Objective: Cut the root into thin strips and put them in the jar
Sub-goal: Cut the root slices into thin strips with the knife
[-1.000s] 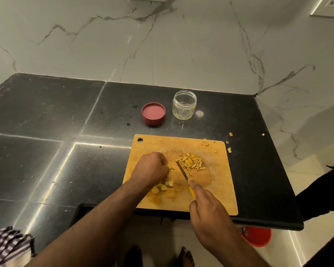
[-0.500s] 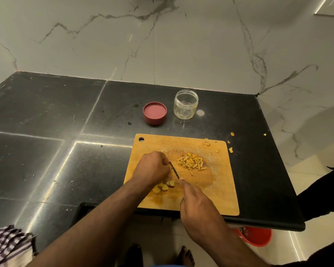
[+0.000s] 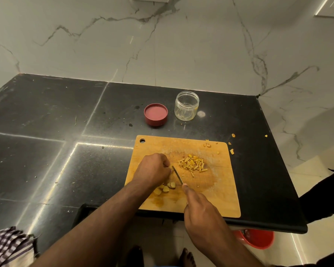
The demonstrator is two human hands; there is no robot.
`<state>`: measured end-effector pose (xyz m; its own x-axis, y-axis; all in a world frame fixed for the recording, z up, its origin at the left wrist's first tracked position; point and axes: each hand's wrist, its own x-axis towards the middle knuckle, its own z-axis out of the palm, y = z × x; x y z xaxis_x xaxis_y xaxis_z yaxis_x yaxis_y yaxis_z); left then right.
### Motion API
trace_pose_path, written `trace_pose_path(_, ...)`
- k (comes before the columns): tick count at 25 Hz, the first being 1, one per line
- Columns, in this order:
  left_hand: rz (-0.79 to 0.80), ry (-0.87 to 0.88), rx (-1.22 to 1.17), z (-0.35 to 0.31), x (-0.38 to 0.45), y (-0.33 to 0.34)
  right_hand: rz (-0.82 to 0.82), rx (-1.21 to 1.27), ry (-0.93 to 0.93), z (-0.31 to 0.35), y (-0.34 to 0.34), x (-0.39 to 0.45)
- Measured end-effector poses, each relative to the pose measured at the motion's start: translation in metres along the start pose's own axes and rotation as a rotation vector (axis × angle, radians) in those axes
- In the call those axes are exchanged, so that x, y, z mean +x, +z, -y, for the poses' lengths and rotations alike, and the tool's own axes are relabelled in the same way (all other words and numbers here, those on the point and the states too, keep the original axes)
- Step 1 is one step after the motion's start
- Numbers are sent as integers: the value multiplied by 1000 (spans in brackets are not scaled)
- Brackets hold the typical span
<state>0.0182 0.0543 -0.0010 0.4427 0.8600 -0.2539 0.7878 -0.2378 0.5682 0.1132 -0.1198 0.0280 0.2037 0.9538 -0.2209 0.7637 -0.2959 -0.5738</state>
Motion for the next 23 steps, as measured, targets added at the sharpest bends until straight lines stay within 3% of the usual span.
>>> trace_pose_path(13,8,-1,40,-4,-2,0,3,-27,-12,3,0,3)
trace_pose_path(23,27,16,46,-1,-1,-1,-86,8,4,-8,-8,-12)
